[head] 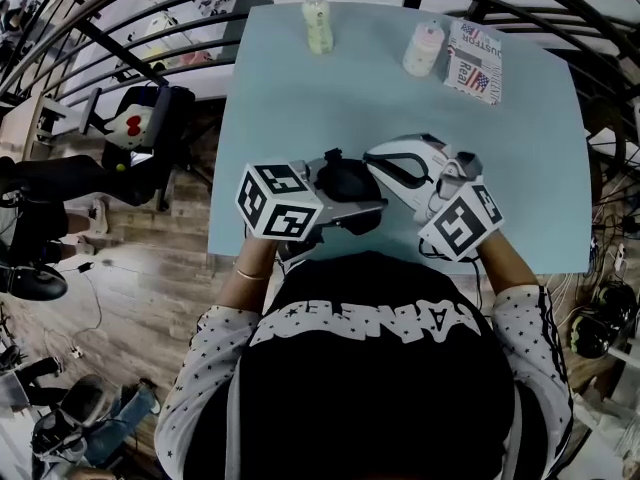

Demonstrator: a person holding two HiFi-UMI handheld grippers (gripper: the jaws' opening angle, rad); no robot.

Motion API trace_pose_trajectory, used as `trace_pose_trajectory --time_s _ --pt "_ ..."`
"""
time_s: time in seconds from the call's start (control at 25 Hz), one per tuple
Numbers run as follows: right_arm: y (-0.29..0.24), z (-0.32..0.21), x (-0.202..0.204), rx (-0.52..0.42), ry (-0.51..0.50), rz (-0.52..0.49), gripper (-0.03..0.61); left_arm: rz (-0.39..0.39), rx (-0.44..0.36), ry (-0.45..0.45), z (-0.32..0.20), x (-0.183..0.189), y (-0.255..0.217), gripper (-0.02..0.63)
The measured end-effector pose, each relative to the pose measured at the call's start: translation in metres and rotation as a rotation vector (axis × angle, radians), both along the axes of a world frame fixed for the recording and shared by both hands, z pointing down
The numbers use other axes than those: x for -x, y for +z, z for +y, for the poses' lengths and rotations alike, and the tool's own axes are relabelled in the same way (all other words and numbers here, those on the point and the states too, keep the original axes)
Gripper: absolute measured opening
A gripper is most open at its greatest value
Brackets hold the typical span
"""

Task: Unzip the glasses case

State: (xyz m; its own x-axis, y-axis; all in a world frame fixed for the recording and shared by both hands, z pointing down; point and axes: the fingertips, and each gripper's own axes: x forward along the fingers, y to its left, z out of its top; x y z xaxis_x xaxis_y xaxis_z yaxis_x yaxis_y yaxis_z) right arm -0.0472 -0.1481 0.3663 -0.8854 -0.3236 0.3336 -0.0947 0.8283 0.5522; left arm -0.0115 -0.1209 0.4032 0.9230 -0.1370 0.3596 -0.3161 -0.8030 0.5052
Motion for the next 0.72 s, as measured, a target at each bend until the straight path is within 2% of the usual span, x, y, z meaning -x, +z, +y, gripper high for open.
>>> trace_pose_trajectory --time_s 0.2,0.72 --pt "0.009 -0.001 0.000 -0.045 -0.009 0.065 0.012 -0.069 -0.016 0.028 0.000 -0.002 0.016 0.000" --pt "0.022 0.001 0.001 -0.121 -0.055 0.185 0.014 -0.142 0.014 0.087 0.007 -0.007 0.037 0.000"
